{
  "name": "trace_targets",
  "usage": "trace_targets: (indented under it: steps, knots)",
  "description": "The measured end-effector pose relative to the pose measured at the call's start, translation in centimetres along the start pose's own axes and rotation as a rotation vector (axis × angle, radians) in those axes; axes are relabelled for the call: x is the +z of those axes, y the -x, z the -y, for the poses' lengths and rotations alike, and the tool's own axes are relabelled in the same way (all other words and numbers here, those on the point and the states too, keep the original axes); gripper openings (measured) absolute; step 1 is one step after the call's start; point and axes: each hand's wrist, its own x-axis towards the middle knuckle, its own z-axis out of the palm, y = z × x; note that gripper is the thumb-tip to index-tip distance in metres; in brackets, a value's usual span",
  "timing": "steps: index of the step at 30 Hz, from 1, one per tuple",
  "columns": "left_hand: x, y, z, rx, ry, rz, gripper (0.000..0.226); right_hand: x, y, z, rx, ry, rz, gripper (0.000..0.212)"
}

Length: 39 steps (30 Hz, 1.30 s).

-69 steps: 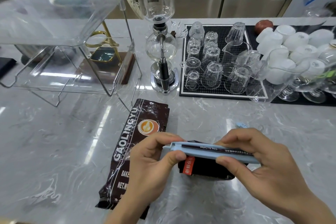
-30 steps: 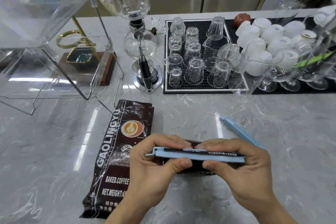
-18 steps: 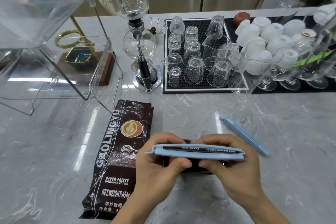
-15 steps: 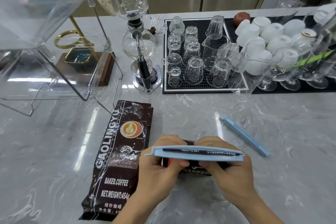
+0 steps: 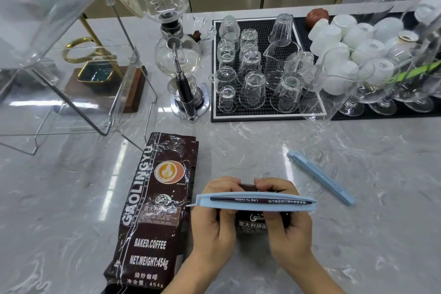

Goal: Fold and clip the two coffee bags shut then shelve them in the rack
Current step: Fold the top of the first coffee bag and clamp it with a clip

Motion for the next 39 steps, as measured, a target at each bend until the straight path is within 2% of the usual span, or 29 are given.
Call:
trace_targets:
  steps: [11,13,16,17,20,30,34,39]
  knots:
    - [0.1,0.2,0.2,0.011,-0.012,-0.005,0.041,0.0,0.1,-0.3,-0.074,0.031,-0.016,0.034]
    - [0.0,0.4,0.2,0.011,0.008,-0.01,0.033,0.1,0.1,-0.5,-0.079,0.032,-0.012,0.03]
    - [-0.2,0.8,0.2,-0.007,0.012,-0.009,0.019,0.1,0.5,-1.0,-0.05,-0.045,-0.011,0.013]
    - [-0.2,1.0,0.2,-0.017,0.004,-0.005,0.02,-0.1,0.7,-1.0,-0.048,-0.042,-0.002,0.014]
    - [-0.4,1.6,0.3,-0.055,0.011,-0.001,0.026,-0.7,0.9,-0.7,-0.044,0.006,0.054,0.033]
    - [-0.5,1.8,-0.2,-0.165,0.033,0.016,0.016,-1.0,1.1,-0.3,0.023,0.068,0.091,0.045]
    - [-0.8,1.9,-0.4,-0.167,0.025,0.006,0.028,-1.0,1.3,-0.3,0.04,0.049,0.082,0.04]
    - [-1.5,3.1,-1.0,-0.261,0.02,0.019,0.04,-1.9,1.9,-0.5,0.157,0.028,0.085,0.063]
